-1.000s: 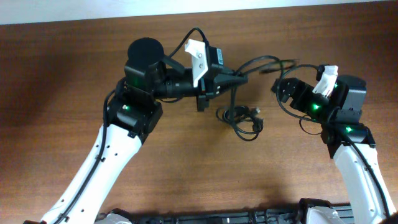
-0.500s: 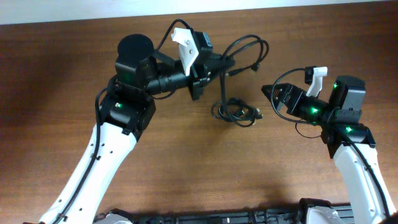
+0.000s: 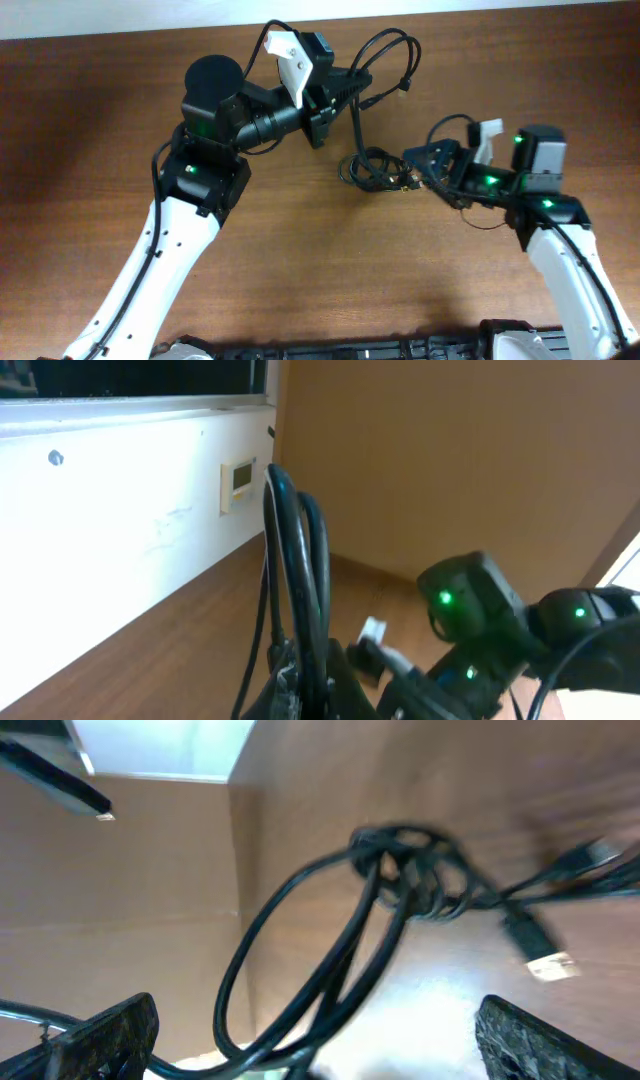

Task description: Untangle cables

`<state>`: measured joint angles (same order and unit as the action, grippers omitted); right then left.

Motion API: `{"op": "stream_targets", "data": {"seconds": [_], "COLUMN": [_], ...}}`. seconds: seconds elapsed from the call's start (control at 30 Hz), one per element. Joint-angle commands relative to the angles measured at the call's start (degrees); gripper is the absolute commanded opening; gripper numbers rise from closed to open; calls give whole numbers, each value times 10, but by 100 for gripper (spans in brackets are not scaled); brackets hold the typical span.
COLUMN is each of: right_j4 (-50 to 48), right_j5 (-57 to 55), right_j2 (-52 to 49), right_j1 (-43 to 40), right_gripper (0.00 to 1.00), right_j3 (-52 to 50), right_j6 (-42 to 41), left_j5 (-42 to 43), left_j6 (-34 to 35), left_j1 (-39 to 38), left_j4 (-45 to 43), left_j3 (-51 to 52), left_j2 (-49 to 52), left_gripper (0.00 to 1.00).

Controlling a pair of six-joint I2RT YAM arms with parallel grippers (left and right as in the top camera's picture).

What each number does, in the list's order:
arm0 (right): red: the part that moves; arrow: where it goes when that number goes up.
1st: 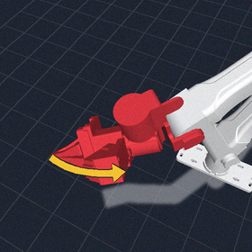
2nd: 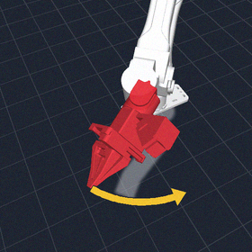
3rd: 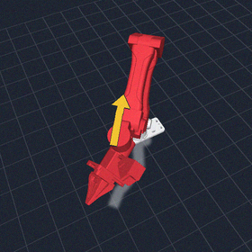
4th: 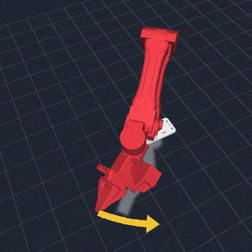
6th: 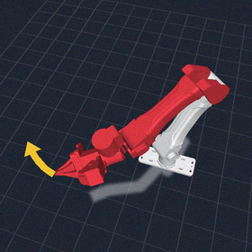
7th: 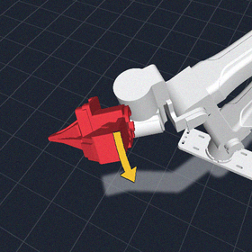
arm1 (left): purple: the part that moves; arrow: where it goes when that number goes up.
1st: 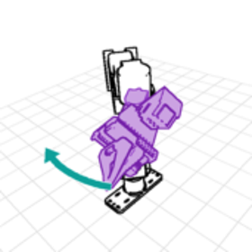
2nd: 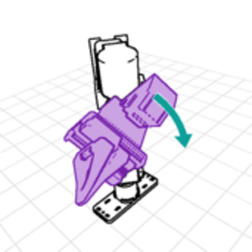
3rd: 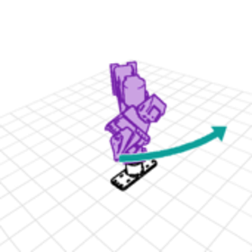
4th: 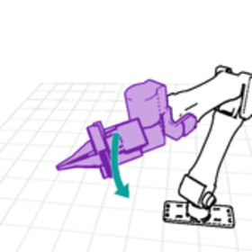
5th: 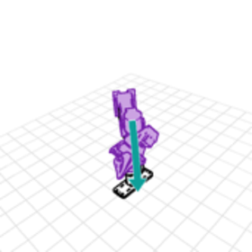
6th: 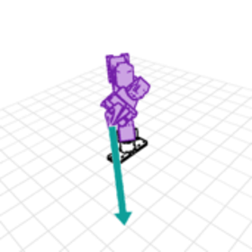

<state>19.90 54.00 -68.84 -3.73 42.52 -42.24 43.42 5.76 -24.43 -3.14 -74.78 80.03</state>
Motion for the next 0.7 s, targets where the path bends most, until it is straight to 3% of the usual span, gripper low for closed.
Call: {"op": "stream_targets", "data": {"seconds": [0.0,0.27,0.47,0.6,0.63,0.67], "right_j4": [-18,-62,-69,-106,-117,-129], "right_j5": [-6,-75,-154,-152,-153,-153], "right_j2": [-19,-75,-91,-91,-91,-91], "right_j1": [52,101,101,100,100,100], "right_gripper": [100,62,5,4,4,4], "right_j3": [-2,-2,-2,-2,-2,-2], "right_j6": [-71,-113,-105,-57,-35,-12], "left_j5": [-4,7,1,-59,-82,-104], "left_j6": [11,11,10,11,11,11], "left_j1": [-14,-17,-17,-17,-17,-17], "left_j4": [-8,1,42,83,100,119], "left_j3": [-17,-17,-17,-17,-17,-17], "left_j2": [-17,-17,-17,-17,-17,-17], "left_gripper": [0,0,0,0,11,50]}}
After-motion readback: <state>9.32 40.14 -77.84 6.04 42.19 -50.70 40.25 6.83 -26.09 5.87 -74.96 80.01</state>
